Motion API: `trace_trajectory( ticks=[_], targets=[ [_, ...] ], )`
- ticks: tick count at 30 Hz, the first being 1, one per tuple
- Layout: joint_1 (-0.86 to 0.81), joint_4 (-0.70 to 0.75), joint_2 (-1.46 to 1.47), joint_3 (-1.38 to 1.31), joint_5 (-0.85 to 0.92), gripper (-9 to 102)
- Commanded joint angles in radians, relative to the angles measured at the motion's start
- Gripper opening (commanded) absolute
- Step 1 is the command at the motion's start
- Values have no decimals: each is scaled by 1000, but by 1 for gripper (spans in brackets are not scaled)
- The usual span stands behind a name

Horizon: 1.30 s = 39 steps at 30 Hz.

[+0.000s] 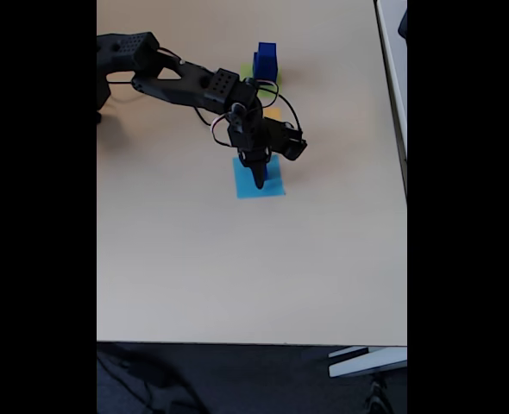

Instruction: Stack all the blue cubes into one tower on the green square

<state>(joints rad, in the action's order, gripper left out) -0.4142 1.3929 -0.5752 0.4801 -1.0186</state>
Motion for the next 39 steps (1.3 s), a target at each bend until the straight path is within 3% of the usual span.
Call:
trace_trajectory(
  ticks=[1,9,17,26,31,39],
  targets=[
    [2,-11,-18,-48,6,14],
    [0,-8,-26,-48,8,0],
    [11,-12,-69,-40,21,0],
    [57,-6,-341,-8,-14,0],
    [118,11,-485,49,-118,0],
    [284,-23,-709,279,-423,0]
  ],
)
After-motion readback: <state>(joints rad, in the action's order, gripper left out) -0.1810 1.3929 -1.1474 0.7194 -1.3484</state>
